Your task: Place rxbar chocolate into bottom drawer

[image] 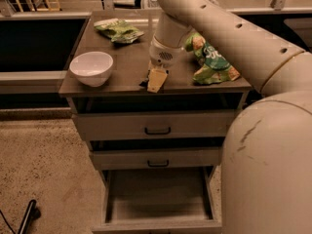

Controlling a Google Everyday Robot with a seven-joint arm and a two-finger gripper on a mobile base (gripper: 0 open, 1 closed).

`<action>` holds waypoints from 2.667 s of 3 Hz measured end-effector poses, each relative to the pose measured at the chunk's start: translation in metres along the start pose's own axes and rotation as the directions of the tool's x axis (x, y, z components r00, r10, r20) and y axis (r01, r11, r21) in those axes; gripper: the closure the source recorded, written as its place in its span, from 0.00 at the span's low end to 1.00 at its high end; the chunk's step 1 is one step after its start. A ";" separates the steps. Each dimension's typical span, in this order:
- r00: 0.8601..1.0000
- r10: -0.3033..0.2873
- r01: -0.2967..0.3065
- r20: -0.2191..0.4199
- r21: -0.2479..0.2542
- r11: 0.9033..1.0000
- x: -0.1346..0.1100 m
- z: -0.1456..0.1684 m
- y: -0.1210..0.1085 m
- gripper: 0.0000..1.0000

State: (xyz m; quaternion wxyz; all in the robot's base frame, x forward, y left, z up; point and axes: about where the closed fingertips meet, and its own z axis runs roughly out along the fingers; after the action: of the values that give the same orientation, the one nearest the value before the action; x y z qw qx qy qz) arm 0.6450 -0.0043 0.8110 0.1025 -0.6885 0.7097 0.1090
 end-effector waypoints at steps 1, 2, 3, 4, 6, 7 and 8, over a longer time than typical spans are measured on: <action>0.998 -0.042 0.039 0.054 0.051 0.998 0.007 -0.014 0.019 1.00; 0.975 -0.170 0.145 0.141 0.172 0.974 0.007 -0.040 0.065 1.00; 0.951 -0.245 0.194 0.190 0.255 0.947 0.014 -0.039 0.111 1.00; 0.953 -0.232 0.180 0.195 0.253 0.951 0.033 -0.027 0.120 1.00; 0.826 -0.216 0.071 0.520 0.285 0.956 0.045 0.043 0.138 1.00; 0.722 -0.189 -0.064 0.666 0.336 0.940 0.106 0.080 0.155 1.00; 0.793 -0.136 -0.113 0.594 0.362 0.925 0.156 0.103 0.160 1.00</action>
Offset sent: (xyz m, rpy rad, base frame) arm -0.1402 -0.0509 0.0377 0.2573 -0.3678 0.1584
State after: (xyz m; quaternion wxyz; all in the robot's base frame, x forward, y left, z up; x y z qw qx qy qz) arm 0.4796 -0.1177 0.6685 0.4572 -0.5875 0.6417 0.1847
